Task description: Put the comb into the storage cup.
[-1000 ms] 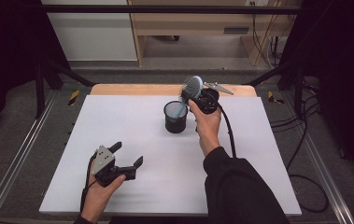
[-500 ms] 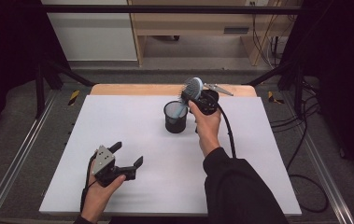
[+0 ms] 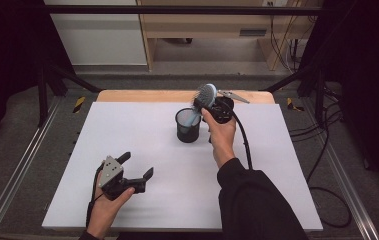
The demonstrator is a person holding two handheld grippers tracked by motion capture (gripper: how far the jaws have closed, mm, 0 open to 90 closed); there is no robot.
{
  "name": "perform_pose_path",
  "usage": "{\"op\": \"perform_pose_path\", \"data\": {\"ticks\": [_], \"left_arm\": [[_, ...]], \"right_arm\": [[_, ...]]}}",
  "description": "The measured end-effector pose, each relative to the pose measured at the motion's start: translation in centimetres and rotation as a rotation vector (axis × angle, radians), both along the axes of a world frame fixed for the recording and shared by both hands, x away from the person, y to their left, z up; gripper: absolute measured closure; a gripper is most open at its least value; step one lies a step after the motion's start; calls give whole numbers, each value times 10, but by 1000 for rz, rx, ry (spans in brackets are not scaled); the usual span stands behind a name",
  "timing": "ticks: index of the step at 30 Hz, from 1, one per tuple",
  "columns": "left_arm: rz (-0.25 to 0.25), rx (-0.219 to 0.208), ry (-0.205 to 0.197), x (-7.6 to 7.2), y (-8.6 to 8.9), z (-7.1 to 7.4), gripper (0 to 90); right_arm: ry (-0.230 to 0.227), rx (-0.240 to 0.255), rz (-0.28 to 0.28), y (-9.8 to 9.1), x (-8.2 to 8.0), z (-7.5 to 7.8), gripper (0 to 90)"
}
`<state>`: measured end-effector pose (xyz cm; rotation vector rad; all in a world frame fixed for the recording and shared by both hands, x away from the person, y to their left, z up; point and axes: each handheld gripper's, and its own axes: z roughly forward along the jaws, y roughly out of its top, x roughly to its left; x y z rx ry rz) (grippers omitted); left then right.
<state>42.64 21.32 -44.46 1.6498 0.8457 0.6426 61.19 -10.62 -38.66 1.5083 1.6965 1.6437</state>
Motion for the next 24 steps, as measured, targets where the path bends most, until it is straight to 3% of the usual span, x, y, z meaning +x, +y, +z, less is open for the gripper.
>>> {"op": "perform_pose_path", "data": {"ticks": [24], "left_arm": [[0,0,-1,0,0,0,32]], "right_arm": [[19,27,4,0,0,-6,492]]}}
